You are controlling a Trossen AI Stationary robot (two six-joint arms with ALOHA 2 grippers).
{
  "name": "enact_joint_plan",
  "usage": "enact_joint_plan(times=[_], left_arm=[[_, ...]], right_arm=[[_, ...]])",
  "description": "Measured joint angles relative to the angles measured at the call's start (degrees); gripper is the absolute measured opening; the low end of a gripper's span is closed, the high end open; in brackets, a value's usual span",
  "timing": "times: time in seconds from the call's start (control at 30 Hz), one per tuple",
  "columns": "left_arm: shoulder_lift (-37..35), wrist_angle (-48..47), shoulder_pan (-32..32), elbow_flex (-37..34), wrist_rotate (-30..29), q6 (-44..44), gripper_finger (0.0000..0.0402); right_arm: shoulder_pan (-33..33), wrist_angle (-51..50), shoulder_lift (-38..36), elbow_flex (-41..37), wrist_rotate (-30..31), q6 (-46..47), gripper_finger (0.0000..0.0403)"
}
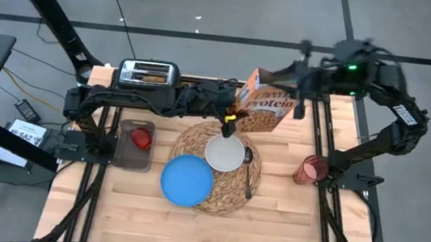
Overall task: Arrange a breakfast setting
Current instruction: Pour the cereal from the yellow cereal box into the white bowl
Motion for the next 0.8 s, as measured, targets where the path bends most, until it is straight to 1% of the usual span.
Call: enact_joint_plan(times=[0.1,0.2,0.27,0.37,0.5,0.57,0.63,0.8], left_arm=[[-3.8,0.0,0.0,0.0,-2.1,1.1,0.0199],[-7.8,-0.2,0.0,0.1,-2.7,1.9,0.0197],[-10.6,-0.4,0.0,0.1,-3.0,2.5,0.0197],[-15.2,0.6,0.0,0.1,-3.8,3.4,0.0197],[-20.8,1.8,-0.1,0.2,-3.9,5.1,0.0198],[-22.6,1.7,-0.1,0.2,-3.9,5.1,0.0198],[-24.1,2.1,-0.4,0.2,-3.8,5.1,0.0198],[-26.0,5.9,-1.0,0.2,-3.3,5.1,0.0199]], right_arm=[[0.5,8.1,-2.5,0.0,0.8,0.9,0.0166],[0.5,16.4,-5.7,0.0,0.7,3.7,0.0211],[0.3,19.4,-7.9,0.0,0.1,4.5,0.0237],[-0.7,21.2,-10.9,0.0,-2.3,7.1,0.0263],[-2.3,19.1,-13.5,-1.1,-3.7,13.7,0.0277],[-3.0,17.9,-14.5,-3.6,-3.9,17.0,0.0284],[-3.6,16.7,-15.2,-7.9,-4.8,20.1,0.0292],[-4.5,21.2,-17.3,-23.2,-7.5,27.0,0.0322]])
